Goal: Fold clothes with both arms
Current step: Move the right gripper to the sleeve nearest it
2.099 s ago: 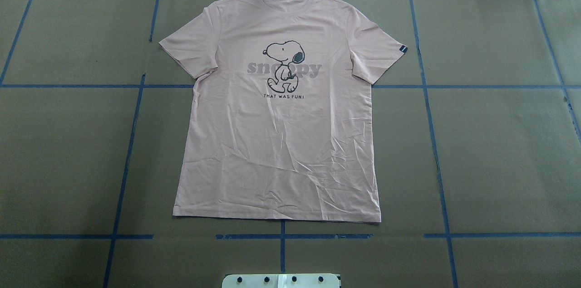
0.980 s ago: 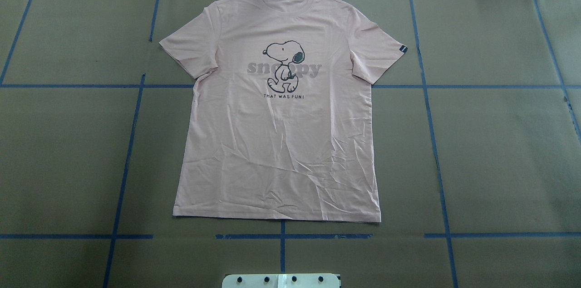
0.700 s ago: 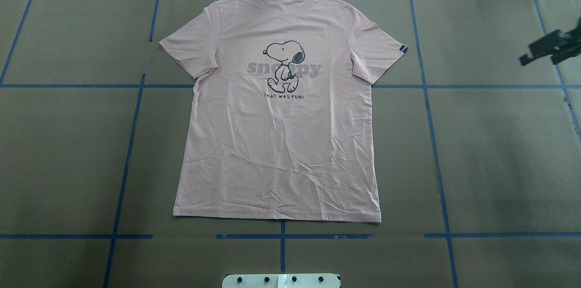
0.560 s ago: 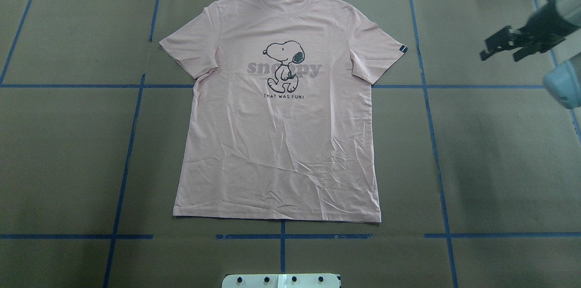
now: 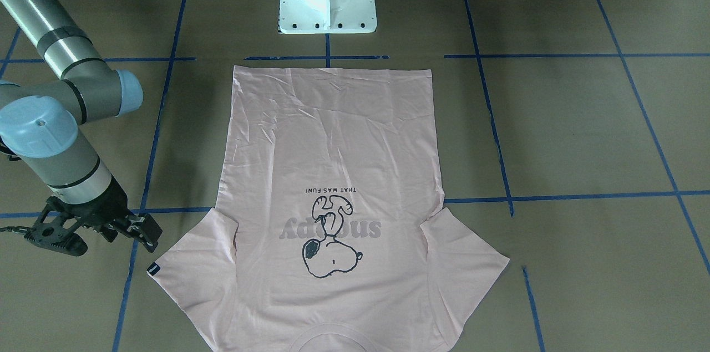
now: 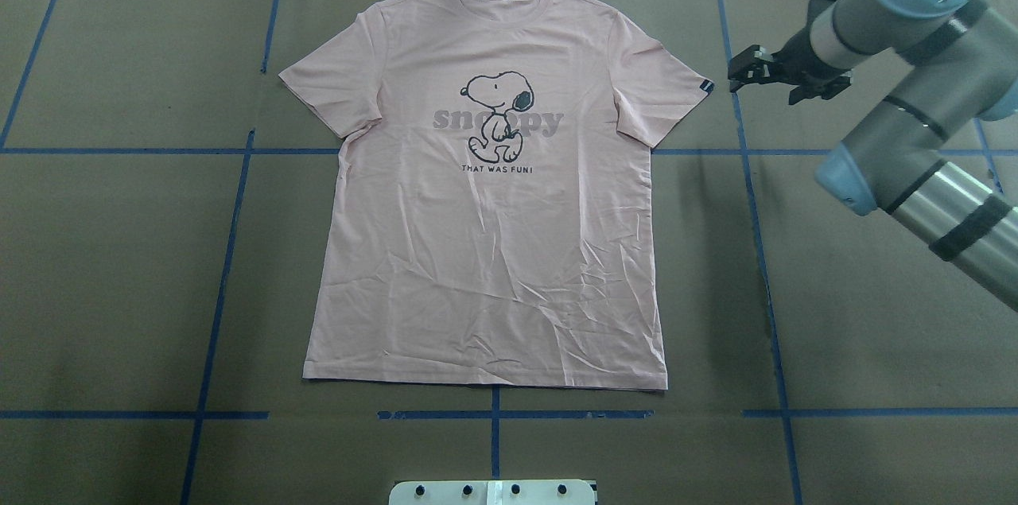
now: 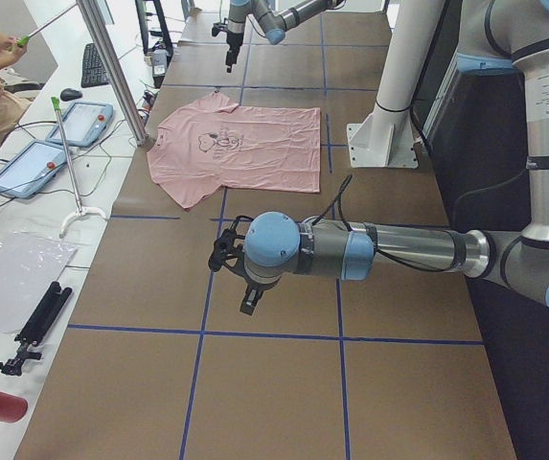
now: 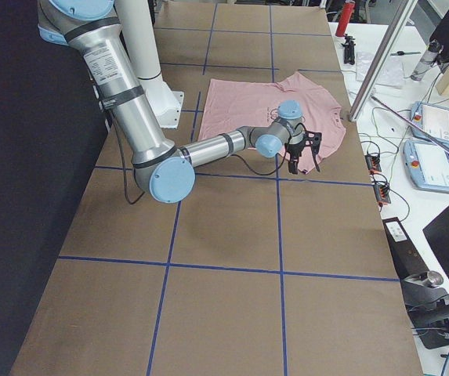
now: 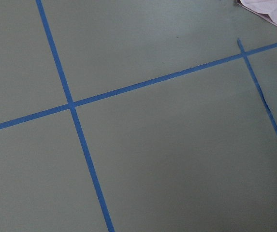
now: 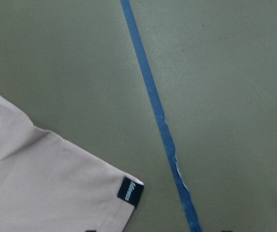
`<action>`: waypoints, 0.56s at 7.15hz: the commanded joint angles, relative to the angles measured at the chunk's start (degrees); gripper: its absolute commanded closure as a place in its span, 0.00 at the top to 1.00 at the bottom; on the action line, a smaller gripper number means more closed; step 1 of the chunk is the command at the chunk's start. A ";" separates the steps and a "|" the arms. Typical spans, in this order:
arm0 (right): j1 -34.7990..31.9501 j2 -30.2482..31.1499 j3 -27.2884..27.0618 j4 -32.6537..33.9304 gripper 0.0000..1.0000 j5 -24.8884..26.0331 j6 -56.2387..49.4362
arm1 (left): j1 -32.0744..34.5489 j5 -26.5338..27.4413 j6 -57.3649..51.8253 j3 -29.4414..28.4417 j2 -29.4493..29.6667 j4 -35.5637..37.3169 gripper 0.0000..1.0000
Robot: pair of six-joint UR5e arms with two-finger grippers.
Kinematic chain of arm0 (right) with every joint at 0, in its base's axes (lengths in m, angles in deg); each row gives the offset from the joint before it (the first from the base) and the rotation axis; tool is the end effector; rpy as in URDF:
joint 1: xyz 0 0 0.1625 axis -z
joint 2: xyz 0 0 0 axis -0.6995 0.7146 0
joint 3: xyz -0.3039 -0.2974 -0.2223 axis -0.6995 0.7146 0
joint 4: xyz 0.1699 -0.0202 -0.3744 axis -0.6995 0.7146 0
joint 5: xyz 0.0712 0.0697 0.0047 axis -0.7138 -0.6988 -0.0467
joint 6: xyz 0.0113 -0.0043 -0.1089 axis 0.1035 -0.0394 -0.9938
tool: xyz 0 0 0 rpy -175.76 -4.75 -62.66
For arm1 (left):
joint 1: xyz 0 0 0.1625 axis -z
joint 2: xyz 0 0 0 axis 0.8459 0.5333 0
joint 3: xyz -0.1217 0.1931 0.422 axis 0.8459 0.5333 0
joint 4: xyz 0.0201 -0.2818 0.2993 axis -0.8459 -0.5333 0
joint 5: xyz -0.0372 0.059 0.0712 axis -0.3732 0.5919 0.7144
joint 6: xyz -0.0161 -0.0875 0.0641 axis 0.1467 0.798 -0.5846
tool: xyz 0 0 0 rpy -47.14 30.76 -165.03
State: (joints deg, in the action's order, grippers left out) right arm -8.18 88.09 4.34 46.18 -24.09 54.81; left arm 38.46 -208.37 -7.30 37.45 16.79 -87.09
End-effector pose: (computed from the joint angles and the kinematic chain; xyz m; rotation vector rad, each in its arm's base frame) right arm -0.3829 -0.6627 0.4941 0.1972 -0.8033 0.4386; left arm -0.0796 -0.3907 0.6448 0.3339 1.0316 0.2512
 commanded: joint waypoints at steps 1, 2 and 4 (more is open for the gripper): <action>1.23 -3.18 4.61 -0.79 0.86 3.99 1.67 | 0.01 -0.52 0.06 0.18 -0.24 -0.60 1.00; 2.02 -3.18 5.23 -0.79 0.83 4.17 1.58 | 0.01 -0.52 0.06 0.10 -0.24 -0.60 1.00; 2.90 -4.58 7.24 -0.70 0.80 5.84 1.67 | 0.10 -0.52 -0.03 0.27 -0.42 -0.69 1.00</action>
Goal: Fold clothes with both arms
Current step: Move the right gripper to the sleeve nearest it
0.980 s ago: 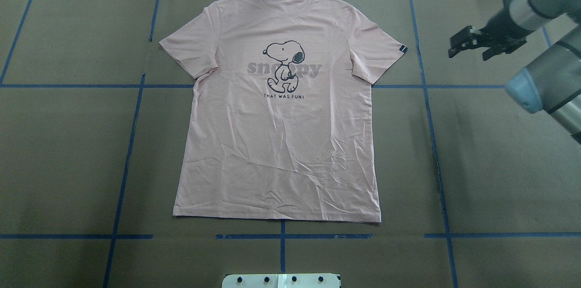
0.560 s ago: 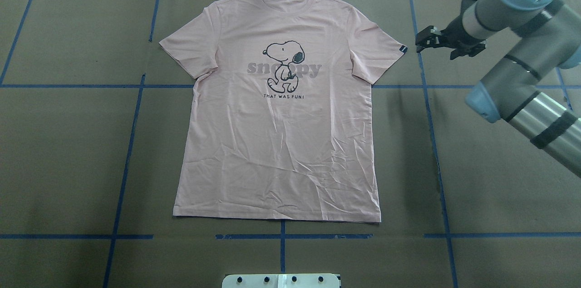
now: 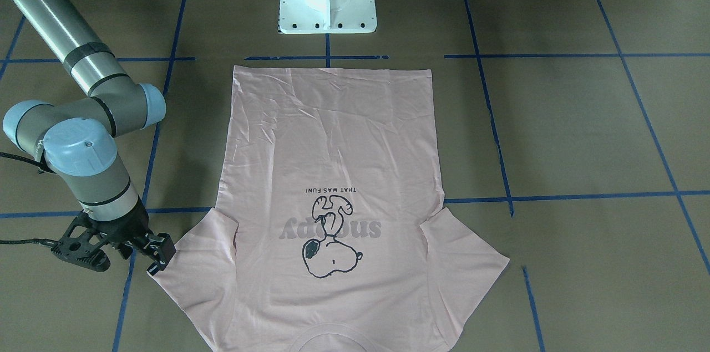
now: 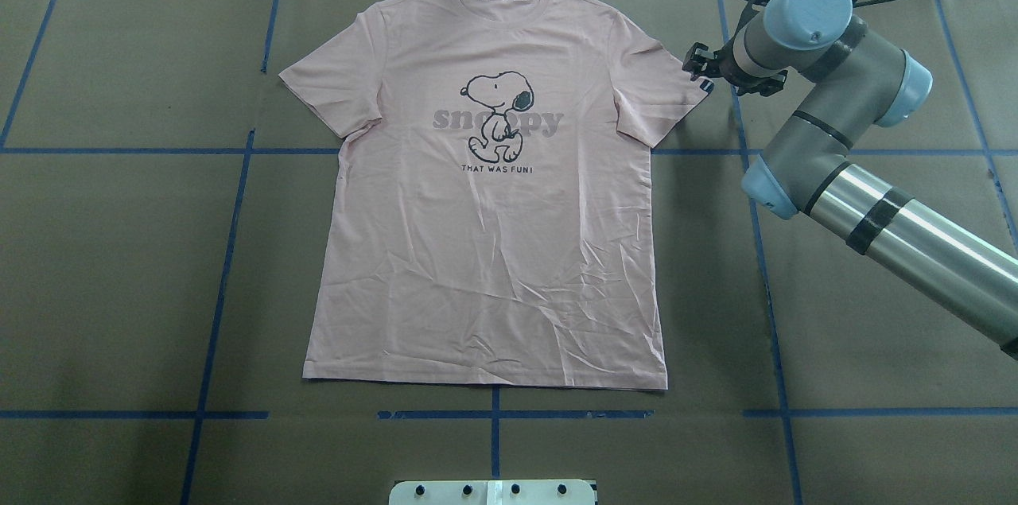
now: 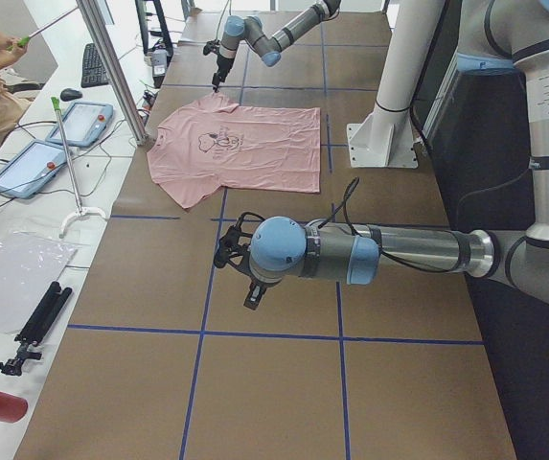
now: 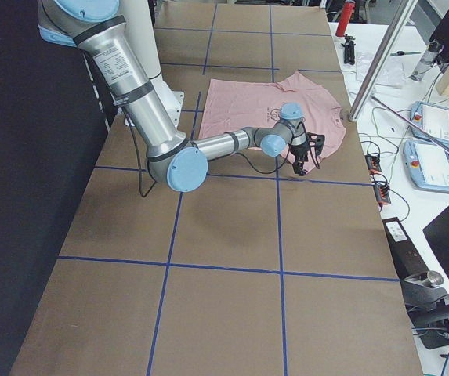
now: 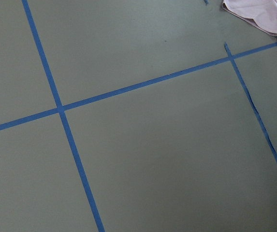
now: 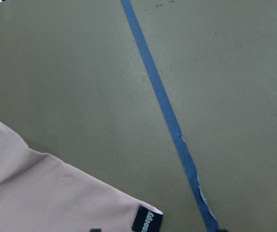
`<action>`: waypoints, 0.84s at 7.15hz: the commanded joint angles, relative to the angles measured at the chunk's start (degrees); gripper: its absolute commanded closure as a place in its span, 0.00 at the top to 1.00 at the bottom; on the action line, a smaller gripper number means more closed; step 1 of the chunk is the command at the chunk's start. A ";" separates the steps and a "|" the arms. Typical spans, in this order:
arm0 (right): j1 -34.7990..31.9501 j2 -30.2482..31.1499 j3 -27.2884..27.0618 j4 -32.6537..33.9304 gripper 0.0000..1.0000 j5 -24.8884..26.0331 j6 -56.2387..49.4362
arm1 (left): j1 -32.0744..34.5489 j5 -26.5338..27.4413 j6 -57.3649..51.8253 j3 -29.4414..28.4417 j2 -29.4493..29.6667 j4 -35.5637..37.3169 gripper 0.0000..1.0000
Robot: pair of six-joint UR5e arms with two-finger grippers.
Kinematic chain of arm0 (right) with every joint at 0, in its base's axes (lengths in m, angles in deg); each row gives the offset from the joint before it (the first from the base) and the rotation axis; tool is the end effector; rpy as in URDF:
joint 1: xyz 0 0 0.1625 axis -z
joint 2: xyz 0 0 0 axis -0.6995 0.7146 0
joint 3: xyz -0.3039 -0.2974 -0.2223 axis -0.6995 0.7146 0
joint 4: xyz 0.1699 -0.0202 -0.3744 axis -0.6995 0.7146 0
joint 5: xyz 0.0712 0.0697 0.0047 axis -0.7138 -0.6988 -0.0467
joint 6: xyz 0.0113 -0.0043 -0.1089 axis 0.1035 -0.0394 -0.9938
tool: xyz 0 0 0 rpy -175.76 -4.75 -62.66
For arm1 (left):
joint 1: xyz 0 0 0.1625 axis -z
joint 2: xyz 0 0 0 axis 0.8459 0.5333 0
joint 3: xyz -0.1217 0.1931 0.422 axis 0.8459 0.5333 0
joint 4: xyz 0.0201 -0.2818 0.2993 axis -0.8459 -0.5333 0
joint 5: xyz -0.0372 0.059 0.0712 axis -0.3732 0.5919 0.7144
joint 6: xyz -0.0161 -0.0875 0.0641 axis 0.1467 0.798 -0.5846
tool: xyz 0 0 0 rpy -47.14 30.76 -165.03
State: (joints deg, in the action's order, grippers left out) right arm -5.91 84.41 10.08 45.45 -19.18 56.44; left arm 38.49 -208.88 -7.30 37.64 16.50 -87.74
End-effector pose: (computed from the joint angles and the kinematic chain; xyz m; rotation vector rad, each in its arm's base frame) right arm -0.4216 -0.6765 0.4970 0.2267 -0.7488 0.4673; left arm -0.0791 -0.3887 0.6431 0.3443 1.0383 0.2561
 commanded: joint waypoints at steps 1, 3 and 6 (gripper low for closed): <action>0.82 -1.52 2.03 0.11 0.77 2.40 0.04 | 0.06 -0.01 -0.03 0.09 -0.13 -0.04 1.00; 1.17 -1.96 2.48 0.11 0.74 3.29 -0.05 | 0.06 -0.01 -0.12 0.09 -0.39 -0.04 1.00; 2.05 -2.14 3.53 0.11 0.65 5.75 -0.05 | 0.06 -0.01 -0.12 0.09 -0.39 -0.04 1.00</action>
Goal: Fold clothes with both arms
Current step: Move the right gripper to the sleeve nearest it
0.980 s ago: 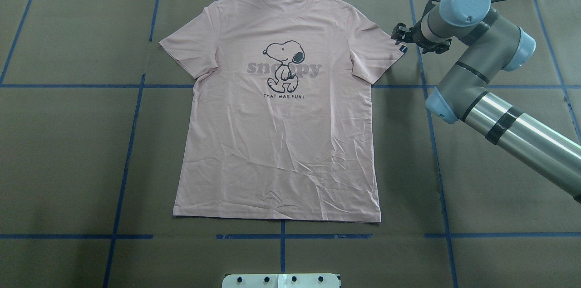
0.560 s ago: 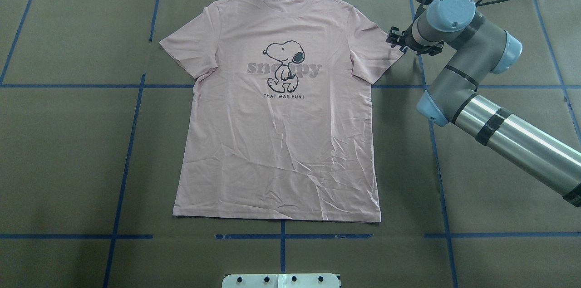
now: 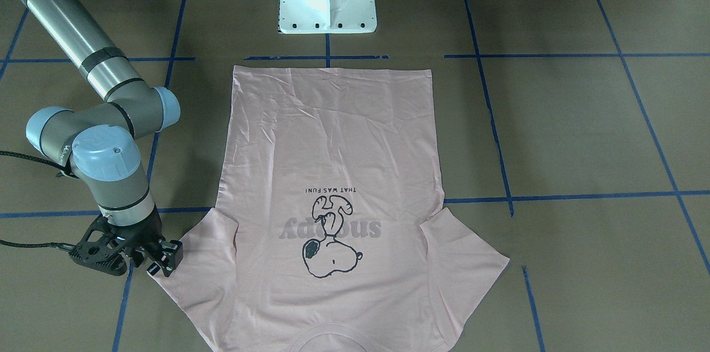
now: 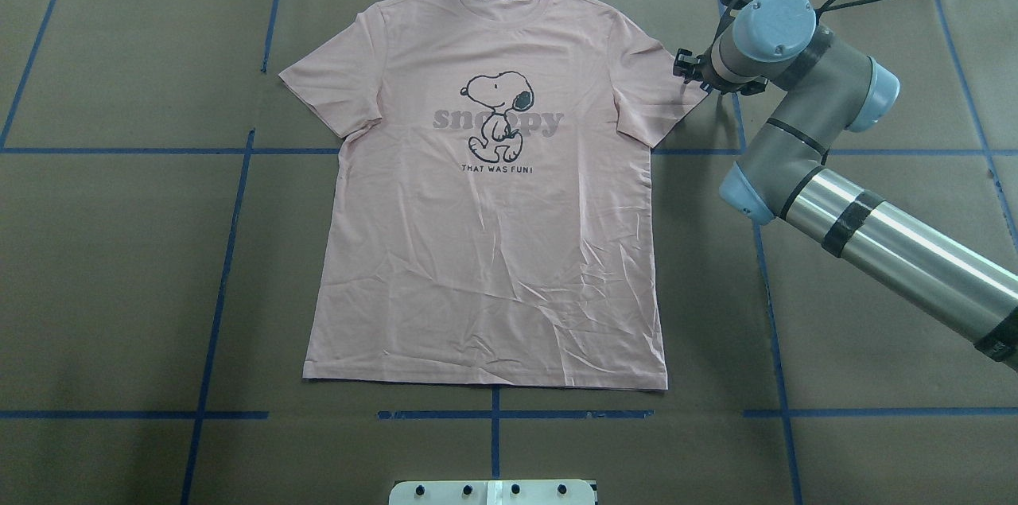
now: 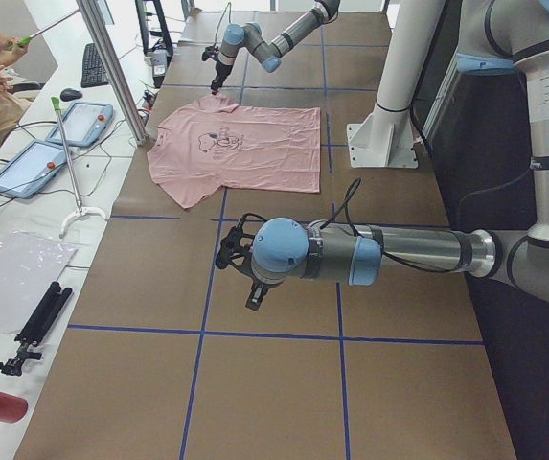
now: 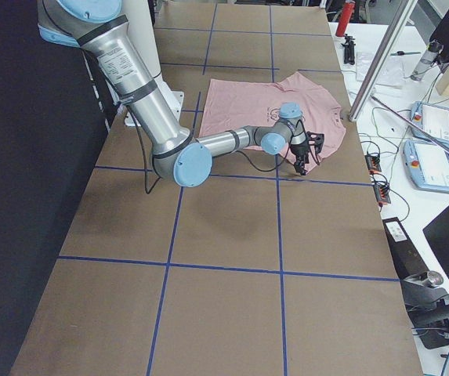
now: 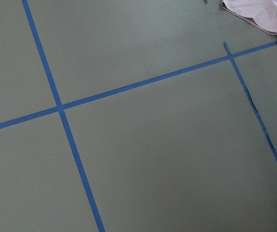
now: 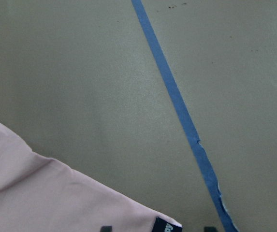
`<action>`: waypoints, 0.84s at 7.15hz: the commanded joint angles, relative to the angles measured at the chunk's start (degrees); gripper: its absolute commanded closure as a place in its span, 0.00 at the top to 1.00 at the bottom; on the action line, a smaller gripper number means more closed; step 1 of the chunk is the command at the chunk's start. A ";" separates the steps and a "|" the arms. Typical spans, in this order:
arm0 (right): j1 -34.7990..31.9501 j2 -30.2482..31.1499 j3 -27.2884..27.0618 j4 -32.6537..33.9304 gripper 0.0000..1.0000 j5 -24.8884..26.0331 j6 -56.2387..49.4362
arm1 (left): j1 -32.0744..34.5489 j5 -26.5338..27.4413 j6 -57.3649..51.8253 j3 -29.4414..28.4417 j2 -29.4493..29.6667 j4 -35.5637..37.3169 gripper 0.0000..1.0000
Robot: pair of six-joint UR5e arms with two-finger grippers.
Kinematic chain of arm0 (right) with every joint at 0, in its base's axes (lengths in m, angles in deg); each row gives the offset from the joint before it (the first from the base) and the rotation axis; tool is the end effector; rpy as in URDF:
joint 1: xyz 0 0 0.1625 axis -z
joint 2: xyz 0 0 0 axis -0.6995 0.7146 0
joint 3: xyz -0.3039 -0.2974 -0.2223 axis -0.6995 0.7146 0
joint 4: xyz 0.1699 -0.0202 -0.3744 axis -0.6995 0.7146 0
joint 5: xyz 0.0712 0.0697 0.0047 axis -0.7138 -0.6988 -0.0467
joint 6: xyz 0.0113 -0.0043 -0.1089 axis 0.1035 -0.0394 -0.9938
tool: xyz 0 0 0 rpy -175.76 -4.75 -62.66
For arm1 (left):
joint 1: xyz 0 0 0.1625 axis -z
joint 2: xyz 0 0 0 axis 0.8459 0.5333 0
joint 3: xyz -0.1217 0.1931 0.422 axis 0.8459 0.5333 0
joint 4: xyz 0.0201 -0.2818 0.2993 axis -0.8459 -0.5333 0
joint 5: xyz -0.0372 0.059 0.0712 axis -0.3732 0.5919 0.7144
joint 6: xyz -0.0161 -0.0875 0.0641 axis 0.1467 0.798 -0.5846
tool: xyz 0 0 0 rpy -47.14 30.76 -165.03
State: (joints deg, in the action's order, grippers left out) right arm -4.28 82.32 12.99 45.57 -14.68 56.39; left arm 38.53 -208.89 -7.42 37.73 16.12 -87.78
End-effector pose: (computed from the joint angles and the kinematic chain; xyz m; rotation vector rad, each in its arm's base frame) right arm -0.4452 -0.6822 0.4962 0.2718 -0.6992 0.4723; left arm -0.0790 -0.3855 0.6448 0.3419 1.0389 0.2550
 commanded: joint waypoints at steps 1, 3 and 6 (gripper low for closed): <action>0.59 -0.14 0.88 0.00 0.56 1.78 0.00 | -0.06 0.00 0.00 -0.09 -0.02 0.00 1.00; 0.59 -0.05 0.89 0.00 0.15 1.70 0.00 | -0.06 0.00 0.00 0.00 -0.02 0.00 1.00; 0.50 -0.93 -0.07 0.00 0.00 1.35 -0.27 | 0.02 0.00 0.00 -0.09 -0.11 0.00 1.00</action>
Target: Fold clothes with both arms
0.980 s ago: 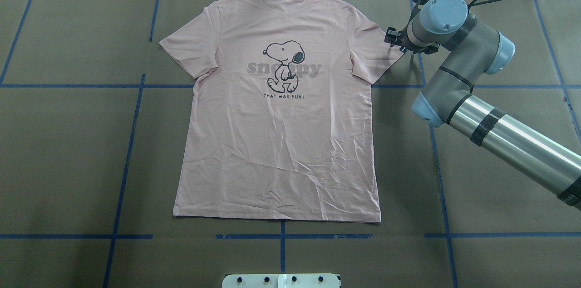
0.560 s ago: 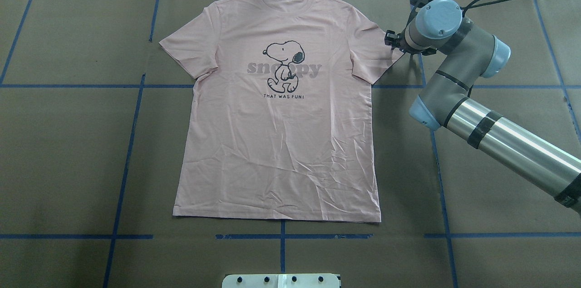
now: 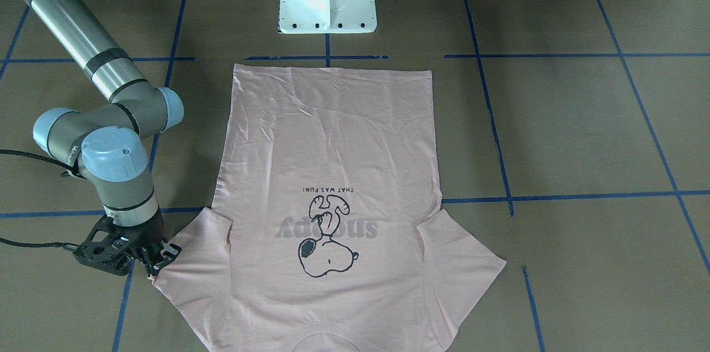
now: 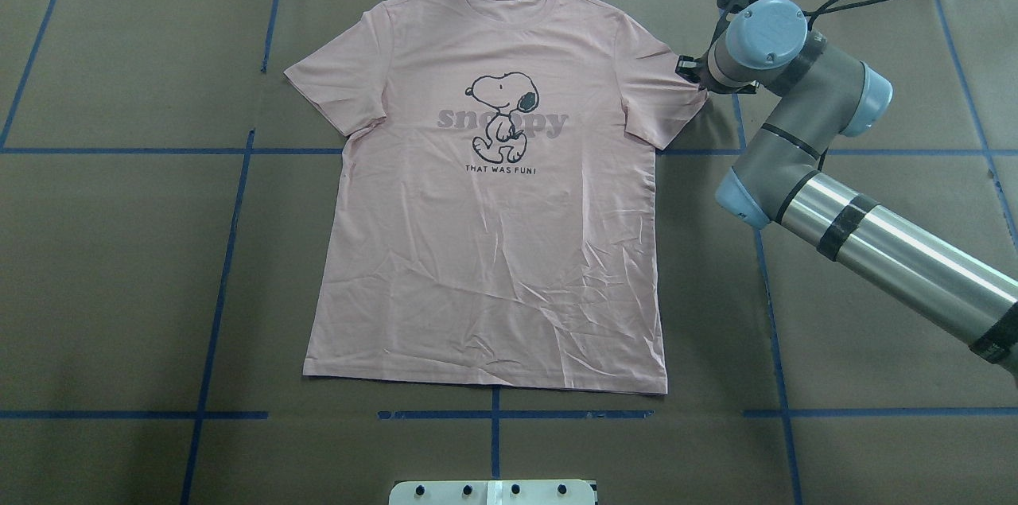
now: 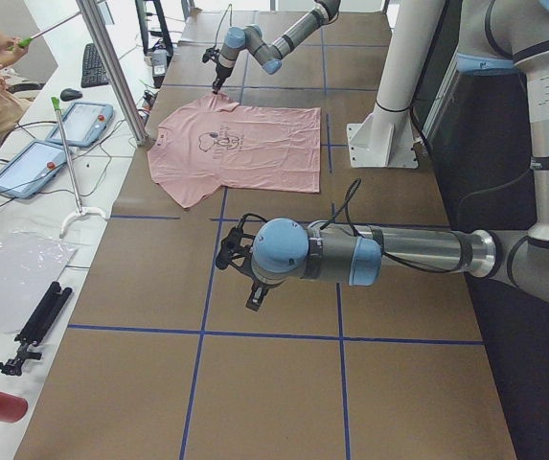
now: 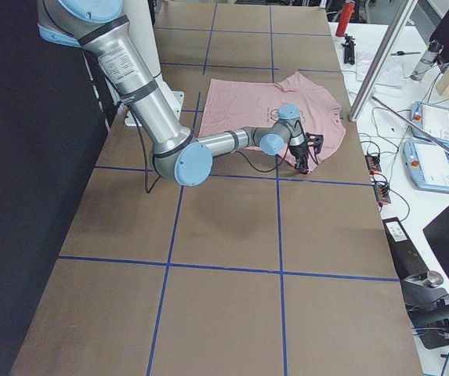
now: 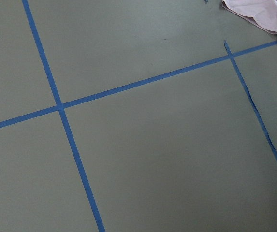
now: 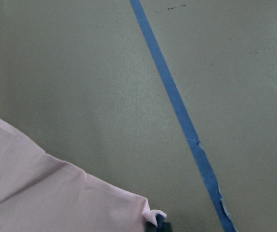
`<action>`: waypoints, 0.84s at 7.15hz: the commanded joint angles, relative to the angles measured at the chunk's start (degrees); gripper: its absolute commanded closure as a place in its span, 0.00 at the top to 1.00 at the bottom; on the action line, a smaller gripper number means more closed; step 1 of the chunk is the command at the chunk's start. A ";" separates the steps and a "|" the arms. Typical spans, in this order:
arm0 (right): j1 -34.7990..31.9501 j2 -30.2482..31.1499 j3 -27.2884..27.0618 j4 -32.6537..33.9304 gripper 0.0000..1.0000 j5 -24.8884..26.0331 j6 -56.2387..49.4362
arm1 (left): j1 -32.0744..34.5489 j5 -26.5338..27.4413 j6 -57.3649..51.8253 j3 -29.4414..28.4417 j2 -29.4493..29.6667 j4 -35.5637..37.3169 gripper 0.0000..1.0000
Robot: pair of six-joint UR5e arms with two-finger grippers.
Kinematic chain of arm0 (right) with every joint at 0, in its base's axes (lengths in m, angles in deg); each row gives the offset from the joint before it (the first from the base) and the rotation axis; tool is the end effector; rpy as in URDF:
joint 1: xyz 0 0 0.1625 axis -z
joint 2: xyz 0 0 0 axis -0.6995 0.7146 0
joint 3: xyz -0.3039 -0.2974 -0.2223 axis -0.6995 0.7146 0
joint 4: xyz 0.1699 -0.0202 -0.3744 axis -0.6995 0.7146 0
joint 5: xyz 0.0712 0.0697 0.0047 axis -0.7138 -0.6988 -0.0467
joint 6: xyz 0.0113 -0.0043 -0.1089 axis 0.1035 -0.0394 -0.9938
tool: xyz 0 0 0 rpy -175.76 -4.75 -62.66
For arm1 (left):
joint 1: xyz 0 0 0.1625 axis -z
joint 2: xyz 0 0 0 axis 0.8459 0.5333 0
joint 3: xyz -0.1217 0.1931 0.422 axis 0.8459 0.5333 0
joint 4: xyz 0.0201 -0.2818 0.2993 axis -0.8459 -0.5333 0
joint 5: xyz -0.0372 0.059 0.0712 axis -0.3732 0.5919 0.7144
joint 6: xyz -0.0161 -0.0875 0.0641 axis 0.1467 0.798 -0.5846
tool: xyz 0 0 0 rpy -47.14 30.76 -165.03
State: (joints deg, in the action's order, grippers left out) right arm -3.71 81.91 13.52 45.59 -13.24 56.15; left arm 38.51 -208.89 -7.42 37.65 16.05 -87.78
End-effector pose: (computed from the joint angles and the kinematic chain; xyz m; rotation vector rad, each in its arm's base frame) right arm -0.4521 -0.6819 0.4957 0.2891 -0.6851 0.4686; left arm -0.0788 -0.3849 0.6460 0.3395 1.0396 0.2539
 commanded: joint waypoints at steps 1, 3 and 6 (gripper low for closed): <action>0.02 -1.21 -2.52 -0.03 0.00 -0.26 0.24 | 0.05 0.00 0.00 0.07 -0.03 0.00 1.00; 3.77 -5.06 -3.42 0.76 0.00 0.35 3.73 | 0.13 0.00 0.00 0.60 -0.03 0.00 1.00; 5.20 -15.41 8.75 1.12 0.00 4.30 7.45 | 0.05 -0.09 0.18 0.78 -0.12 0.26 1.00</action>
State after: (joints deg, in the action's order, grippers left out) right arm 1.07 71.45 16.50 46.73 -10.54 62.86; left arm 38.63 -208.90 -7.32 38.51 15.95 -87.72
